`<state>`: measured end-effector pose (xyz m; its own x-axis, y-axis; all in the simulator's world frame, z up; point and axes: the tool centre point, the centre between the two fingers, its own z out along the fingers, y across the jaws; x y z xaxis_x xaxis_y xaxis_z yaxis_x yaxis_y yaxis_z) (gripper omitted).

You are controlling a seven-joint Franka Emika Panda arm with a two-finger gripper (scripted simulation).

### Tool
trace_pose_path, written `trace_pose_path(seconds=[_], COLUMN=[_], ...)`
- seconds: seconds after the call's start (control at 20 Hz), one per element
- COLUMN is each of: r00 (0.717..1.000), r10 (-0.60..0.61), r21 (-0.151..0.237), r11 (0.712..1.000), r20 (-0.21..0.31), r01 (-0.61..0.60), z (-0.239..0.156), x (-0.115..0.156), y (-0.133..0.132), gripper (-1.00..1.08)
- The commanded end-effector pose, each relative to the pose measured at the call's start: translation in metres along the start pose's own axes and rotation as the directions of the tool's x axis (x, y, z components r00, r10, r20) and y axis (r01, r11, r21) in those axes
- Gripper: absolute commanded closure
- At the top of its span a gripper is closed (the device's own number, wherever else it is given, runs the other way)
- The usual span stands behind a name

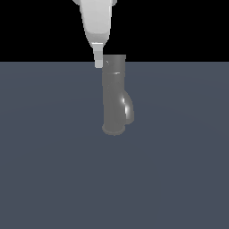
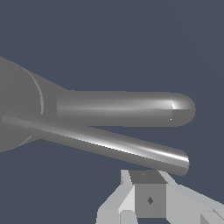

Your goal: Turn on the faucet by rotating a designated handle.

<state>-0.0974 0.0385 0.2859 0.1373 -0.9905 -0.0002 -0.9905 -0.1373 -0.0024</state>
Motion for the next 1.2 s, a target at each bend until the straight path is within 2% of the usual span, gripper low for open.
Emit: trace_pose_path(seconds=[0.0, 0.95, 1.0, 1.05, 1.15], r00=[1.0, 1.0, 1.0, 1.0, 1.0], r10=[0.0, 0.01, 0.01, -0.022, -0.02], r21=[0.0, -0.002, -0.002, -0.003, -0.002], r11=[1.0, 1.0, 1.0, 1.0, 1.0], r20=[-0.001, 0.0, 0.0, 0.001, 0.001], r01=[0.0, -0.01, -0.01, 0.022, 0.02], z=[0.0, 0.0, 0.0, 0.0, 0.0], x=[0.006, 0.113, 0.113, 0.092, 0.097], y=[0.0, -0.003, -0.003, -0.007, -0.011], gripper=[1.08, 1.08, 1.08, 1.08, 1.08])
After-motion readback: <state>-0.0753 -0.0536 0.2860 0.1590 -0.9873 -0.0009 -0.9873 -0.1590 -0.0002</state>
